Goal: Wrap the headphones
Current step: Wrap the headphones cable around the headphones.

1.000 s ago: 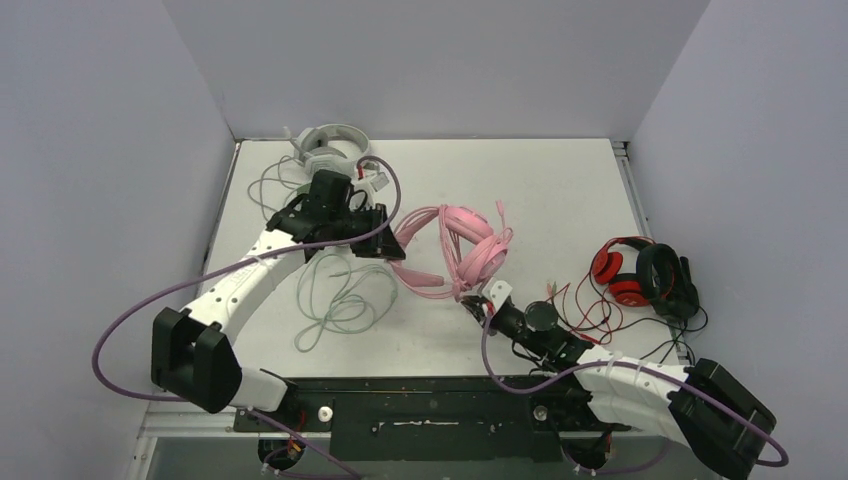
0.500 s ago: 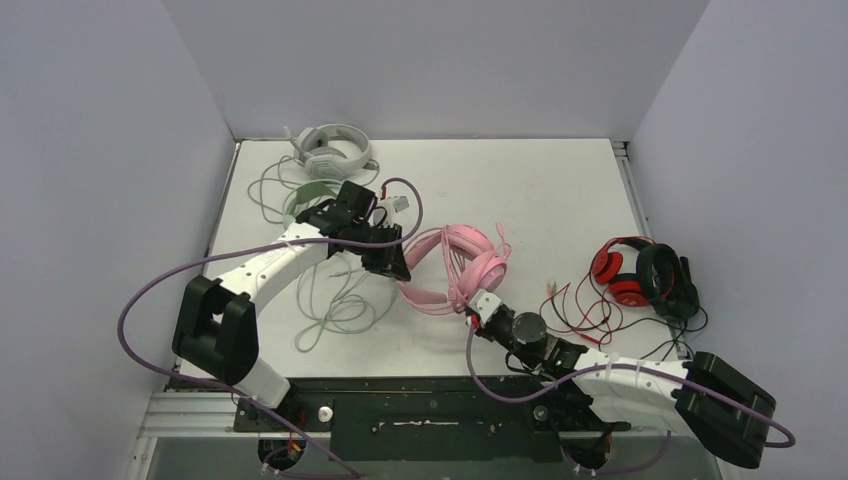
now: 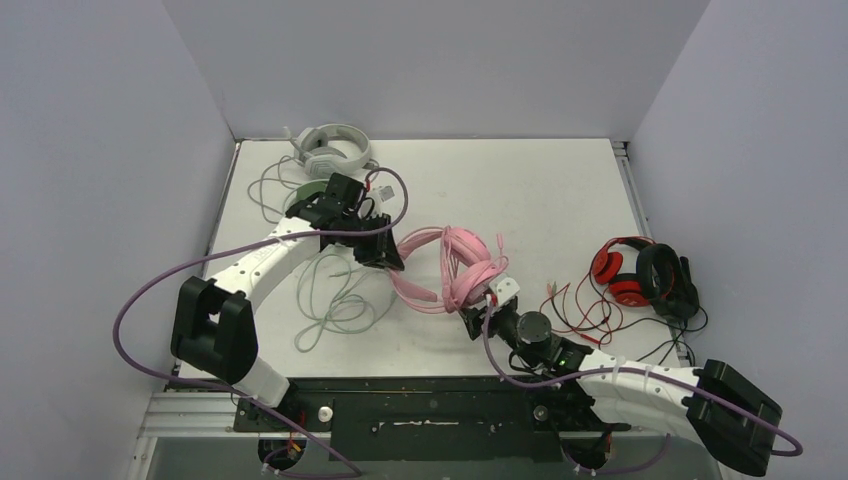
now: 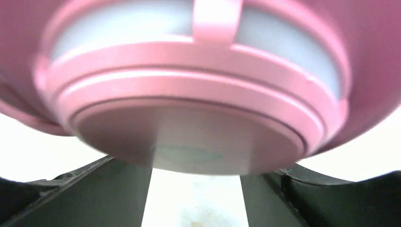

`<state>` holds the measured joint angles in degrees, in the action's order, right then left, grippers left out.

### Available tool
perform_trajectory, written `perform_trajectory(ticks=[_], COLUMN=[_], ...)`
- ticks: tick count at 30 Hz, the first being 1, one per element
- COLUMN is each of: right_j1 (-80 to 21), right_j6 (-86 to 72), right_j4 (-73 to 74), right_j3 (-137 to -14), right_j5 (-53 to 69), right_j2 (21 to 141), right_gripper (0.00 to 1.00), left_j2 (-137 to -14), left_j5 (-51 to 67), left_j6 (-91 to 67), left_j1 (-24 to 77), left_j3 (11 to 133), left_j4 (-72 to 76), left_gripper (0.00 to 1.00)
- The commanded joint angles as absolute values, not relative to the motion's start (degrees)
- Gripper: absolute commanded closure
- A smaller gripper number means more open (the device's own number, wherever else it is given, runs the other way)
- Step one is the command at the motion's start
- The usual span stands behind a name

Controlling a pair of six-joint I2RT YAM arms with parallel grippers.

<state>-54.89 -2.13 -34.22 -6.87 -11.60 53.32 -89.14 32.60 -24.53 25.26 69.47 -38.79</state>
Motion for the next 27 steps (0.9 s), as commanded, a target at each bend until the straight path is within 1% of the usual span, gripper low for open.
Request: perform_trajectory(ticks=[1,2,3,4,6,8,14,18,19,22,23,25,27], right_j1=[-55.18,-55.12,-55.11,-55.11,-55.11,-55.22,-55.22,-55.2,-55.17,-54.98,-54.78,-53.94,-53.1], right_j6=[-12.01,-12.81,-13.53,-14.29,-14.48,-15.53,-19.33,-28.76,-32.51,-54.51,-62.15,-72.13,-82.04], right_j4=[-33.76,-33.32,-32.72,-31.79,-29.94,-27.99,-24.06,-19.23,-17.11,-3.81,0.67,6.03,5.63], right_j3=[-7.5,-7.47,-7.52,-7.6,-7.78,-7.74,-7.25,-8.9,-9.64,-12.89,-13.98,-14.56,-12.76], right_j5=[-6.93,-5.78,-4.64,-3.83,-1.29,-0.47,-0.44,-3.24,-5.77,-16.68,-18.7,-18.51,-16.02], right_j2=[50.23,49.66,49.12,48.63,48.16,47.29,41.49,37.37,36.63,35.71,35.75,35.18,32.87], right_gripper=[0.33,0.29,0.17,0.13,0.08,0.05,0.03,0.0,0.0,0.0,0.02,0.09,0.12], left_j2=[-86.36,-86.47,-86.41,-86.54,-86.57,-86.85,-87.4,-86.92,-86.66,-85.85,-85.66,-85.57,-85.54], left_j5=[35.62,35.35,34.88,34.25,33.6,33.59,31.58,30.26,30.09,29.35,29.03,28.55,28.47], left_j6=[-29.19,-29.53,-29.62,-29.69,-30.01,-30.47,-30.57,-31.56,-31.86,-33.02,-33.34,-33.78,-34.19], left_j1=[23.52,23.07,22.65,22.3,21.34,20.49,19.71,19.64,19.64,19.63,19.61,19.61,19.69], left_j3=[72.4,72.73,73.37,73.9,75.13,76.64,81.56,82.97,83.23,83.41,83.47,83.89,84.11], left_j4=[-34.07,-34.02,-34.1,-34.38,-34.55,-34.59,-35.49,-33.6,-32.85,-30.33,-29.88,-29.35,-28.64], left_gripper=[1.0,1.0,1.0,1.0,1.0,1.0,1.0,1.0,1.0,1.0,1.0,1.0,1.0])
